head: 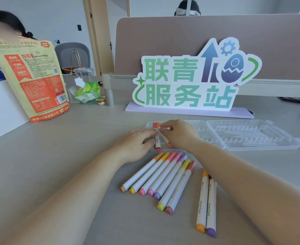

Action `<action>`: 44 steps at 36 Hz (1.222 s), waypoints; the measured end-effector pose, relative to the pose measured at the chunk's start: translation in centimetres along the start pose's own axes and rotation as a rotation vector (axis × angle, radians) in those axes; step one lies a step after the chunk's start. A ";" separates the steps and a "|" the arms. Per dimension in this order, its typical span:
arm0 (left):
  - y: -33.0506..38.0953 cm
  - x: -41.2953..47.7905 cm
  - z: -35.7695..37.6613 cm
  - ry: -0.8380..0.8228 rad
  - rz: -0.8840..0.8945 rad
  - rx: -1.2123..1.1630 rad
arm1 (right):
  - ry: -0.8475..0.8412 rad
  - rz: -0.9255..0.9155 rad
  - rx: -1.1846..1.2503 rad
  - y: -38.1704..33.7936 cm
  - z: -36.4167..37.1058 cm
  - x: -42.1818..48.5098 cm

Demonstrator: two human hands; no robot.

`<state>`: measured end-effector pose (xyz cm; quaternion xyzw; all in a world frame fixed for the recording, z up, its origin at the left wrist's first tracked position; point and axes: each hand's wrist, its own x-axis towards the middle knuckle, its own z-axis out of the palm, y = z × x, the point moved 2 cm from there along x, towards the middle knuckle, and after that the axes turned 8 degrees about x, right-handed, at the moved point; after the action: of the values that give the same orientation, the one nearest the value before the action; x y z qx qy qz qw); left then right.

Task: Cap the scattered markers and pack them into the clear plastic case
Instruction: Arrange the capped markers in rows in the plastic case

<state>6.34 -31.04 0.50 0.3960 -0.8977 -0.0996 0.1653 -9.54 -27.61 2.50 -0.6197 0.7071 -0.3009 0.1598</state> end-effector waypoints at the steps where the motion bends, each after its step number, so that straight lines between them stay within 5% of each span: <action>1: 0.0 0.0 0.0 0.000 -0.002 0.001 | -0.006 -0.001 0.007 0.1 0.0 0.1; 19: 0.2 -0.2 -0.1 -0.012 -0.014 0.007 | -0.275 -0.164 -0.090 0.6 -1.2 -0.1; 36: 0.4 -0.3 -0.2 -0.094 -0.010 0.049 | -0.309 -0.149 -0.347 0.0 -1.7 -0.4; 44: 2.5 -2.8 -3.1 0.044 -0.088 -0.121 | -0.097 -0.226 0.100 0.4 -5.4 -4.5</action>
<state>7.59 -27.45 3.53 0.4266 -0.8679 -0.1521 0.2040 -12.28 -21.93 5.75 -0.7003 0.6083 -0.3217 0.1897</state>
